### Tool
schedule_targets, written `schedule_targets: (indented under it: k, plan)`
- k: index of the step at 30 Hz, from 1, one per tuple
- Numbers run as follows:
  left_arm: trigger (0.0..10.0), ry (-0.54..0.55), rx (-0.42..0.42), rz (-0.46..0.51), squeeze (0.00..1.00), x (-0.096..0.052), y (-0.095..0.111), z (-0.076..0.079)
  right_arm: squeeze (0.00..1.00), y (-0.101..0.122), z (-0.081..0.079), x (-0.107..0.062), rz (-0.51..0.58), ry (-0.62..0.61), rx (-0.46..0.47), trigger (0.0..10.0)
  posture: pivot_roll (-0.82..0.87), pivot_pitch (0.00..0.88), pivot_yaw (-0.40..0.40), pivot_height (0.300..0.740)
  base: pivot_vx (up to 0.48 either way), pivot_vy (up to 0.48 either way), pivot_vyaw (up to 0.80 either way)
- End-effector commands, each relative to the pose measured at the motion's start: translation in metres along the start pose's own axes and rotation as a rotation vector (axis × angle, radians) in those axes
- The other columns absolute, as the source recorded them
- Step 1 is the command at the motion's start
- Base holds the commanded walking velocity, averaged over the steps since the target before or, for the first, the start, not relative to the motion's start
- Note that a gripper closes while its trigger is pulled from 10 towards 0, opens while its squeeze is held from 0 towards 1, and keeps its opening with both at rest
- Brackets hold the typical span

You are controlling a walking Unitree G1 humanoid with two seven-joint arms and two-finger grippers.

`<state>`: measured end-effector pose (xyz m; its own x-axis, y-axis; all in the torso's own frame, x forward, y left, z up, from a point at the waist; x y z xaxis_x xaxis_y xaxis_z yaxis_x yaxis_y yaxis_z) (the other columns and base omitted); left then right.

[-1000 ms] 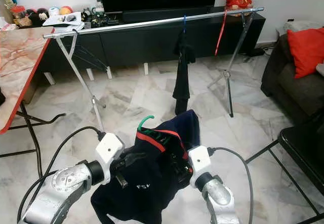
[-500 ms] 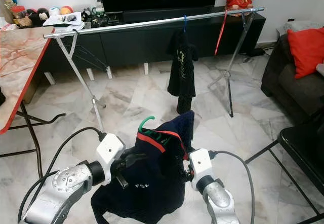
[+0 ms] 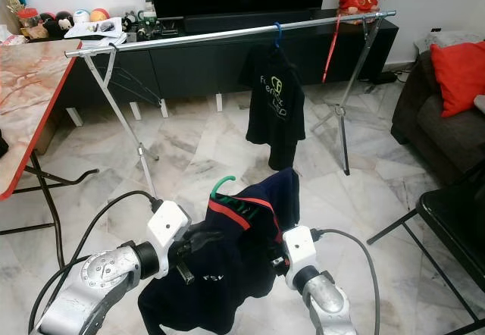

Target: Hang hanger

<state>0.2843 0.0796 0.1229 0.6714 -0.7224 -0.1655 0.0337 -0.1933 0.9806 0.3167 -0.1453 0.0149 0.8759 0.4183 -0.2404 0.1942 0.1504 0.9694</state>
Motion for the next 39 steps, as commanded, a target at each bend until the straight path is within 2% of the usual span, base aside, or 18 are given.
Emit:
schedule_targets:
  k: [1, 16, 20, 29, 36, 38, 39]
  plan:
    - [10.0, -0.022, 0.023, 0.041, 0.00, 0.000, 0.013, 0.004, 0.00, 0.002, -0.001, 0.002, 0.004, 0.004, -0.001, 0.0, -0.02, 0.097, 0.017, 0.740, 0.000, 0.000, 0.00]
    - [10.0, -0.030, 0.016, 0.045, 0.00, 0.000, 0.014, 0.006, 0.00, -0.002, 0.000, 0.003, -0.012, -0.015, 0.000, 0.0, -0.02, 0.095, 0.016, 0.740, 0.000, 0.000, 0.00]
    - [10.0, -0.032, 0.015, 0.045, 0.00, 0.000, 0.014, 0.007, 0.00, 0.002, 0.003, 0.004, 0.019, -0.032, 0.023, 0.0, -0.02, 0.091, 0.018, 0.740, 0.000, 0.000, 0.00]
    - [10.0, -0.038, 0.021, 0.038, 0.00, 0.000, 0.013, 0.007, 0.00, -0.001, 0.010, 0.002, -0.004, -0.076, -0.003, 0.0, -0.02, 0.080, 0.022, 0.740, 0.000, 0.000, 0.00]
    - [10.0, -0.045, 0.042, -0.005, 0.00, -0.007, 0.005, 0.004, 0.00, 0.000, 0.045, -0.009, -0.034, -0.230, -0.051, 0.0, -0.03, 0.068, 0.026, 0.740, 0.000, 0.000, 0.00]
    - [10.0, -0.049, 0.078, -0.054, 0.00, -0.016, -0.002, -0.005, 0.00, 0.003, 0.060, -0.014, -0.048, -0.268, -0.078, 0.0, -0.03, 0.064, 0.024, 0.740, 0.000, 0.000, 0.00]
    - [10.0, -0.049, 0.078, -0.054, 0.00, -0.016, -0.002, -0.005, 0.00, 0.003, 0.060, -0.014, -0.048, -0.268, -0.078, 0.0, -0.03, 0.064, 0.024, 0.740, 0.000, 0.000, 0.00]
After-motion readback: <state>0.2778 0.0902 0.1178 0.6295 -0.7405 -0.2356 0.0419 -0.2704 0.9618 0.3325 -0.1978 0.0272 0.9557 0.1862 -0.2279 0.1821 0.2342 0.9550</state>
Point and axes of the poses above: a point about 5 cm out from each wrist's last joint towards the gripper, its own x axis pointing out of the wrist towards the gripper, its own y axis along the axis of the wrist's last joint, z = x × y, the point moved 3 cm from there along x, pointing out of the wrist towards the gripper, and after that the axes turned 1 degree about -x, right-handed, at the moved point
